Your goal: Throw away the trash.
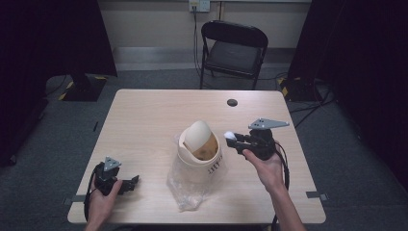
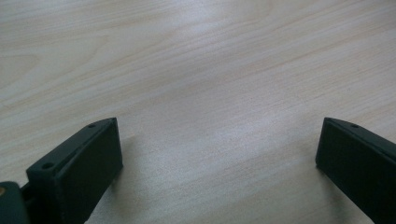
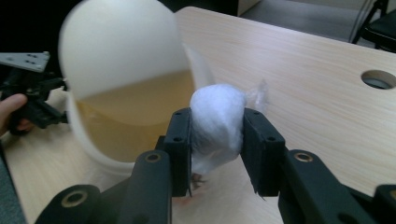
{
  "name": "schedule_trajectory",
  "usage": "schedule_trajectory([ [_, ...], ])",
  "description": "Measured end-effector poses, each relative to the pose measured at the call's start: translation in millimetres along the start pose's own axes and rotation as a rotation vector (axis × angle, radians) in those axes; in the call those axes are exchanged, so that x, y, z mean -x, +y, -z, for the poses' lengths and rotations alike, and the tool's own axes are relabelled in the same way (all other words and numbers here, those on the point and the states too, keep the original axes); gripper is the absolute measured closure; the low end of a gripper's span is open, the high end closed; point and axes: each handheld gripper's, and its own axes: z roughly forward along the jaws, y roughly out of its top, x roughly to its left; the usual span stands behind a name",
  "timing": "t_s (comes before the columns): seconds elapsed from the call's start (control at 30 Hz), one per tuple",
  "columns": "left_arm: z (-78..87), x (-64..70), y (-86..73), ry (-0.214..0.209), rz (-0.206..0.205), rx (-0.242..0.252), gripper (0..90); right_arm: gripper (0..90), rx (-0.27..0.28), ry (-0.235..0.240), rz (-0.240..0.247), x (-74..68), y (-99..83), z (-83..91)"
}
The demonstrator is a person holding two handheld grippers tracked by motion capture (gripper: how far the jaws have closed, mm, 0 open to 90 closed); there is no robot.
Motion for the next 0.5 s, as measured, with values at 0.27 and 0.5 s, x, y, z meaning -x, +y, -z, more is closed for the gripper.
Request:
schedule_trajectory([
  [0.27, 0.0, 0.0, 0.0, 0.000, 0.000, 0.000, 0.0, 65.7, 0.001, 0.071, 0.079, -30.1, 7.0, 4.2],
  [0.5, 0.0, 0.0, 0.0, 0.000, 0.000, 0.000, 0.0, 65.7, -0.033, 0.099, 0.132, -48.2, 6.7, -7.5],
])
